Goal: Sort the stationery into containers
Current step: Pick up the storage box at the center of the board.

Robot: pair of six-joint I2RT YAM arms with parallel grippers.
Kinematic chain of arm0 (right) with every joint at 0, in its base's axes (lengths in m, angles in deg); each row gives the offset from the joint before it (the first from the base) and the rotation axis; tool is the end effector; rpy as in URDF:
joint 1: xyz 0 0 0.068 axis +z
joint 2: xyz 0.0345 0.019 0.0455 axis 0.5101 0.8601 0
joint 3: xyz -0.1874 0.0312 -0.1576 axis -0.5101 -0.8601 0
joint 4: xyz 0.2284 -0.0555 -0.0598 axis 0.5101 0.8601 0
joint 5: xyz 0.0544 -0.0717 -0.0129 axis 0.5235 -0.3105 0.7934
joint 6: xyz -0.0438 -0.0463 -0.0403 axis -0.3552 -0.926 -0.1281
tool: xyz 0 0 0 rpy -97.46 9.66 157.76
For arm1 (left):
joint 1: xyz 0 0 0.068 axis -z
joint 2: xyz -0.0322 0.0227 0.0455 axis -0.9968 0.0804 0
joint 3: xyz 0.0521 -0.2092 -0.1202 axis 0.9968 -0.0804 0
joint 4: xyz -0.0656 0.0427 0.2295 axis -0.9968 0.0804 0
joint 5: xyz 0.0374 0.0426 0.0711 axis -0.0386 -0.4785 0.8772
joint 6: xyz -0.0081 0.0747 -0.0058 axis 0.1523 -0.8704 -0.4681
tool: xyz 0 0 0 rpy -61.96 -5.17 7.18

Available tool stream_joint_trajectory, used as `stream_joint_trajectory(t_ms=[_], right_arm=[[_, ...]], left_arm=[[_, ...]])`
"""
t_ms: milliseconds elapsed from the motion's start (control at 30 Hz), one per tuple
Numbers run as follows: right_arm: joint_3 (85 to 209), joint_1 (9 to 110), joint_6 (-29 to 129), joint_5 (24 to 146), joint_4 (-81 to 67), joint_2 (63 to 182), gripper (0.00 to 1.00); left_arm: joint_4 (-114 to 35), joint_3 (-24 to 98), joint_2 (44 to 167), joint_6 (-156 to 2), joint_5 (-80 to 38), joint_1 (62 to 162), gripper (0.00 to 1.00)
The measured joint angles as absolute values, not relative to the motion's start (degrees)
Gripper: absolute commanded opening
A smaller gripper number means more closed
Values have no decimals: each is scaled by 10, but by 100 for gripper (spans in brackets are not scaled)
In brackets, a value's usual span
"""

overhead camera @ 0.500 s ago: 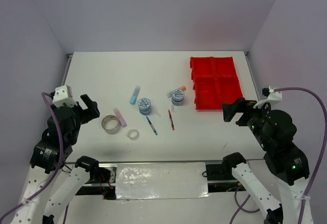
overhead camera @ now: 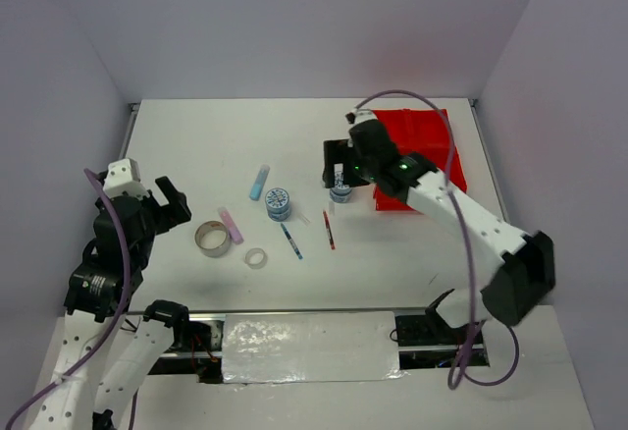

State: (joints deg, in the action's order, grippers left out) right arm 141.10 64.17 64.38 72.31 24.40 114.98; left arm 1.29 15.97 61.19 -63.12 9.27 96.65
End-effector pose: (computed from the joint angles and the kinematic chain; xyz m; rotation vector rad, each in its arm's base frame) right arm 0.2464 0.1557 0.3056 -0.1874 2.2167 0.4254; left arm 0.1341 -0.0022 0.3292 -0.4928 1.7926 -0.0860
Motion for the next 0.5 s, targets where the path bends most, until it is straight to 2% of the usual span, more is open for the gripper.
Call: stream_joint_trajectory(t_ms=[200, 500], right_arm=[[1478, 674, 632, 648, 240, 1328, 100], [1516, 646, 601, 615, 230, 1410, 100]], left_arm=[[8, 159, 623, -634, 77, 967, 99], [2, 159, 636, -635, 58, 967, 99]])
